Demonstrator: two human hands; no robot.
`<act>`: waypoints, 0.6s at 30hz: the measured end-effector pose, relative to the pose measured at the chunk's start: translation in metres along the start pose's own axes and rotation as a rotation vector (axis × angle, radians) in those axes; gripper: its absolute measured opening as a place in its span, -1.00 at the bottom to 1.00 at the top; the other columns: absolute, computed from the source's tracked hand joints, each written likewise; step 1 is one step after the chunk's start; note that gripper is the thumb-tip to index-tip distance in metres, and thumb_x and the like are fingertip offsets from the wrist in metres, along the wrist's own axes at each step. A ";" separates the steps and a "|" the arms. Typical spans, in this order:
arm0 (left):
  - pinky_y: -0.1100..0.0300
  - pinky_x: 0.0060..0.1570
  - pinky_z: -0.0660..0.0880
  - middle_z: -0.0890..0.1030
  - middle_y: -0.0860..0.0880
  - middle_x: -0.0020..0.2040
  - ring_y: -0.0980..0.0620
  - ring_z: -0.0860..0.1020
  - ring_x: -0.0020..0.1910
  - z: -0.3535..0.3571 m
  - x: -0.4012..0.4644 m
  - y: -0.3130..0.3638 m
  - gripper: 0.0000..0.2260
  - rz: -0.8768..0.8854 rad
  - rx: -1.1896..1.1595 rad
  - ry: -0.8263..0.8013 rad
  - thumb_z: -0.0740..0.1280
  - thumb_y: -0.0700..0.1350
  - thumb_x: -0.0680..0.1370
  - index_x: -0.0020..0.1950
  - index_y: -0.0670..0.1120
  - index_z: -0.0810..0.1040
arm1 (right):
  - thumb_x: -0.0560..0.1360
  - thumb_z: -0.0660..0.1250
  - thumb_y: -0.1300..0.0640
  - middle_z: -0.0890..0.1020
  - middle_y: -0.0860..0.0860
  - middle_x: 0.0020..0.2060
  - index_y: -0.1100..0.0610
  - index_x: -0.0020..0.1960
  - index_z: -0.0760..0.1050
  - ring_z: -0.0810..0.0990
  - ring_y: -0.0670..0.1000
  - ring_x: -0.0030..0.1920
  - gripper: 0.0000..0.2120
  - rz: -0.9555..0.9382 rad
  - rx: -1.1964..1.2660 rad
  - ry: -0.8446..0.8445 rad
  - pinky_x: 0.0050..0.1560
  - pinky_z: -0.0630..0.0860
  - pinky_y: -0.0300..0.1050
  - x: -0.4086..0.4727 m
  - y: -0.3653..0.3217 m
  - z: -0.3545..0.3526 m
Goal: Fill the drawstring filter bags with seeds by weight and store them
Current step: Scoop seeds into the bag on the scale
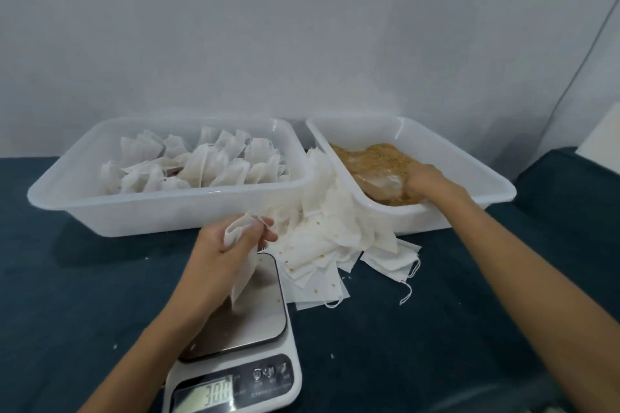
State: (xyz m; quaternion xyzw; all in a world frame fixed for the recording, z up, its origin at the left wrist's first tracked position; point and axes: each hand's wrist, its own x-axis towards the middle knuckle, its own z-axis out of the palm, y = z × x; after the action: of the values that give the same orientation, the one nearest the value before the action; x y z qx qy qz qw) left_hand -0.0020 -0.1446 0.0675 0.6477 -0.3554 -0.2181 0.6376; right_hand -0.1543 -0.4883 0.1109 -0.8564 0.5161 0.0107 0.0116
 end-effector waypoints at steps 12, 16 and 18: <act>0.27 -0.24 0.56 0.67 -0.13 -0.22 0.05 0.63 -0.22 -0.014 0.008 0.013 -0.69 0.093 -0.125 0.114 0.18 0.00 0.73 0.08 -0.14 0.64 | 0.61 0.28 0.12 0.64 0.10 0.00 0.16 0.12 0.58 0.58 0.10 -0.05 -0.83 -0.254 0.376 0.520 -0.04 0.48 -0.04 -0.036 -0.048 -0.007; 0.24 -0.19 0.59 0.66 -0.05 -0.22 0.04 0.63 -0.17 -0.029 0.033 0.026 -0.70 0.101 -0.121 0.164 0.20 0.00 0.74 0.00 -0.08 0.66 | 0.62 0.32 0.07 0.65 -0.06 -0.17 0.11 0.04 0.61 0.56 -0.09 -0.23 -0.86 -0.465 0.733 0.624 -0.14 0.43 -0.15 -0.074 -0.089 -0.003; 0.21 -0.36 0.55 0.67 -0.05 -0.15 0.03 0.63 -0.16 -0.039 0.055 0.038 -0.68 0.104 -0.057 0.207 0.21 0.02 0.74 -0.05 -0.04 0.68 | 0.63 0.31 0.05 0.65 -0.07 -0.22 0.11 0.01 0.61 0.58 -0.12 -0.24 -0.84 -0.504 0.825 0.588 -0.16 0.46 -0.15 -0.083 -0.101 0.004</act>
State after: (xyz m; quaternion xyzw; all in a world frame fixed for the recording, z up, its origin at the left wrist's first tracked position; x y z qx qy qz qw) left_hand 0.0556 -0.1564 0.1175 0.6290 -0.3146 -0.1267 0.6995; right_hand -0.1041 -0.3680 0.1108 -0.8445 0.2386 -0.4342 0.2034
